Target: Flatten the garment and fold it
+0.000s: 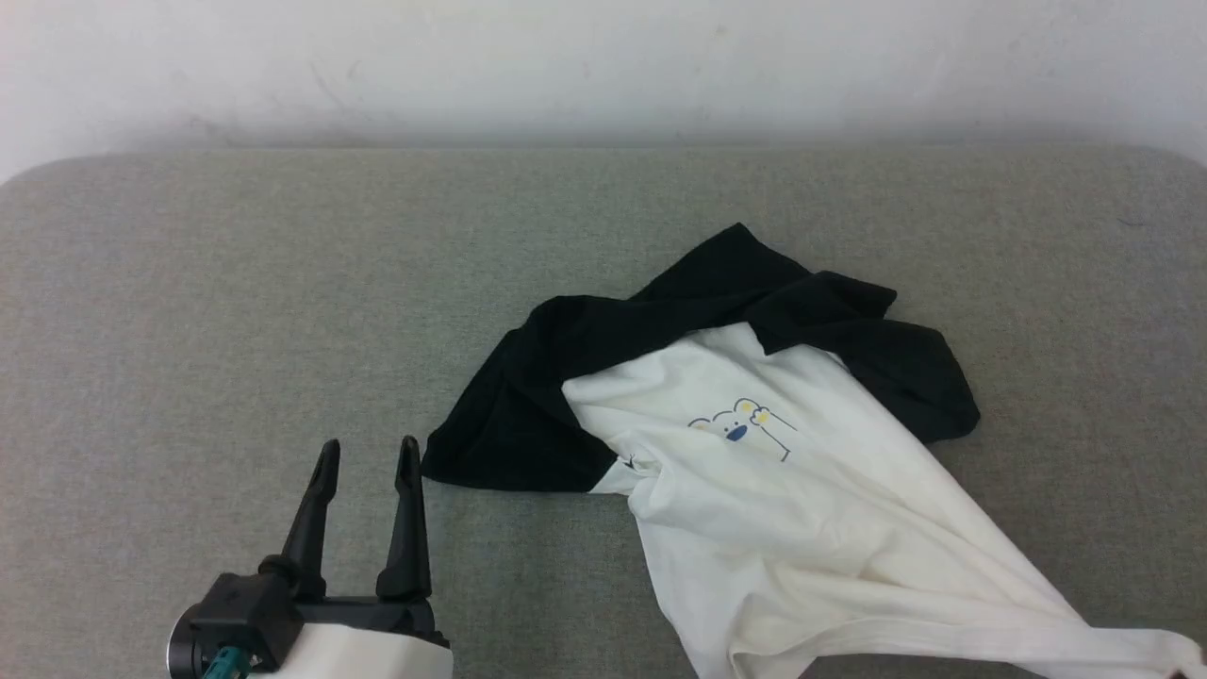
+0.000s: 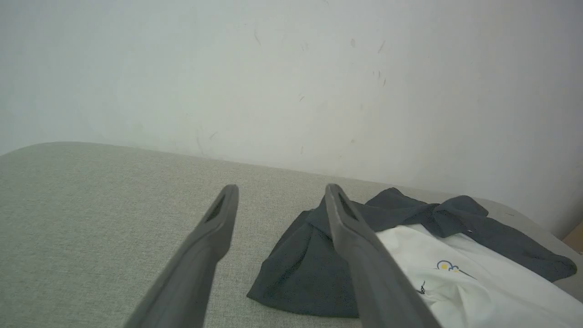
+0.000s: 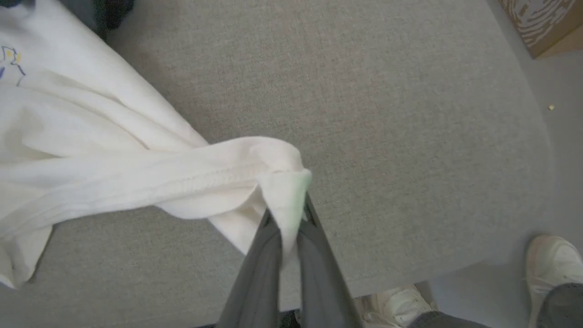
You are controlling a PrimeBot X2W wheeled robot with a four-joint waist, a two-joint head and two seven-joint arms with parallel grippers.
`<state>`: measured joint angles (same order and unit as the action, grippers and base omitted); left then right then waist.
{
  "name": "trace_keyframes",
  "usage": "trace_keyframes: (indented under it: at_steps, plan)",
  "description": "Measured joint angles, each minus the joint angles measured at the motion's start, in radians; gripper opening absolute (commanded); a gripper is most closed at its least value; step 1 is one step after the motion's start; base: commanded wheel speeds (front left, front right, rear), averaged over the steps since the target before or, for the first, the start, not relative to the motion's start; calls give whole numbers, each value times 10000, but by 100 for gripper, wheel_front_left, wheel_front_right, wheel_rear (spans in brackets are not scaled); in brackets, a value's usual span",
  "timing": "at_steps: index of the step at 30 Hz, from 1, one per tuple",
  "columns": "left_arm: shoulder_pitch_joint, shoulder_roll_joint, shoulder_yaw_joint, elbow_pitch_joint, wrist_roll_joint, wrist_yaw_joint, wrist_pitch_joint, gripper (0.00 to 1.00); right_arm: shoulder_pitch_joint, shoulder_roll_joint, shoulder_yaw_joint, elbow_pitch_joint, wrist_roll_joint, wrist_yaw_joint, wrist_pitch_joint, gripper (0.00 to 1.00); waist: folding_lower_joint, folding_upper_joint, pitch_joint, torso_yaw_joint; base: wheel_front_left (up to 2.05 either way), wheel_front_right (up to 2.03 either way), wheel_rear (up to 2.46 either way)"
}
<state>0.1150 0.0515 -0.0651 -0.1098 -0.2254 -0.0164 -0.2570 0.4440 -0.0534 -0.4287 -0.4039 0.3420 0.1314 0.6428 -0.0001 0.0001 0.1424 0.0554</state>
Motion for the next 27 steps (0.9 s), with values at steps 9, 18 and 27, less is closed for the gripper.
trace_keyframes:
  at_steps: [9, 18, 27]
  plan:
    - [-114, -2, -27, 2, 105, -19, 0, 100, -1496, 15, 1003, 652, 190, 0, -2566, 100, 1, 0, 179, -269, 0, 0, 0]
    - [-131, -2, 0, -217, 163, -94, 0, 100, -2809, 12, 1705, -341, -176, 0, -4475, 100, 2, 0, 77, -311, 0, 0, 0]
    - [77, -2, -69, -493, 159, -19, 0, 100, -2697, 13, 2416, 1160, -573, 0, -7430, 100, 1, 0, -48, -266, 0, 0, 0]
